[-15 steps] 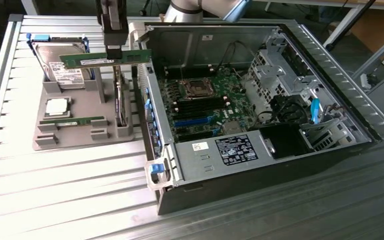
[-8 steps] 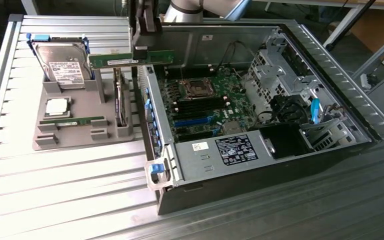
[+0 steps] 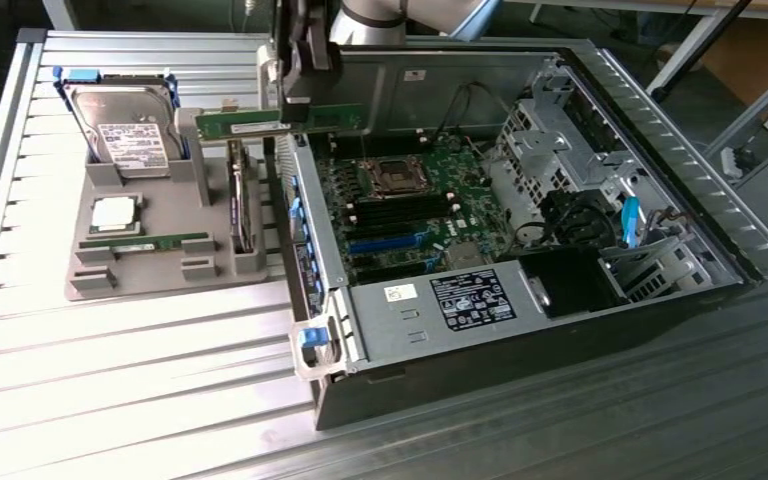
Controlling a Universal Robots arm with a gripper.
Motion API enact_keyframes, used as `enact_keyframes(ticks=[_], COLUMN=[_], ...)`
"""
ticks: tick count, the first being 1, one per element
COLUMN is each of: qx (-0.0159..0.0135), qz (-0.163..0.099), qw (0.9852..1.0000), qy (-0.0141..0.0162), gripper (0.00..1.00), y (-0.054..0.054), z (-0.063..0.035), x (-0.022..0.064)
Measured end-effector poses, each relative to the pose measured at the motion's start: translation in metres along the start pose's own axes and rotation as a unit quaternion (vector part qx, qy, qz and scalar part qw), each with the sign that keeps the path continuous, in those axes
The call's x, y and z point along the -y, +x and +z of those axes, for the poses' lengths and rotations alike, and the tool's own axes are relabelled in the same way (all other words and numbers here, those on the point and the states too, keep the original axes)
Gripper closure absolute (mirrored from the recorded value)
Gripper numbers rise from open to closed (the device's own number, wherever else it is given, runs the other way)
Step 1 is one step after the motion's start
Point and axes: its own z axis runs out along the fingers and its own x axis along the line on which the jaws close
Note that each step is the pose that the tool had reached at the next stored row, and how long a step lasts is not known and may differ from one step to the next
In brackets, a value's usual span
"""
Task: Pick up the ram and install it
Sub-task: 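Pick up the ram and move it above insertion slot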
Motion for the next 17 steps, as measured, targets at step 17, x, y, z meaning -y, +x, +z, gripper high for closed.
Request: enact_keyframes(ticks=[17], qx=[0.0005], qz=[0.0], qw=[1.0], qy=[-0.0065], gripper=[0.88], y=[0.004], z=[0.0046], x=[0.1013])
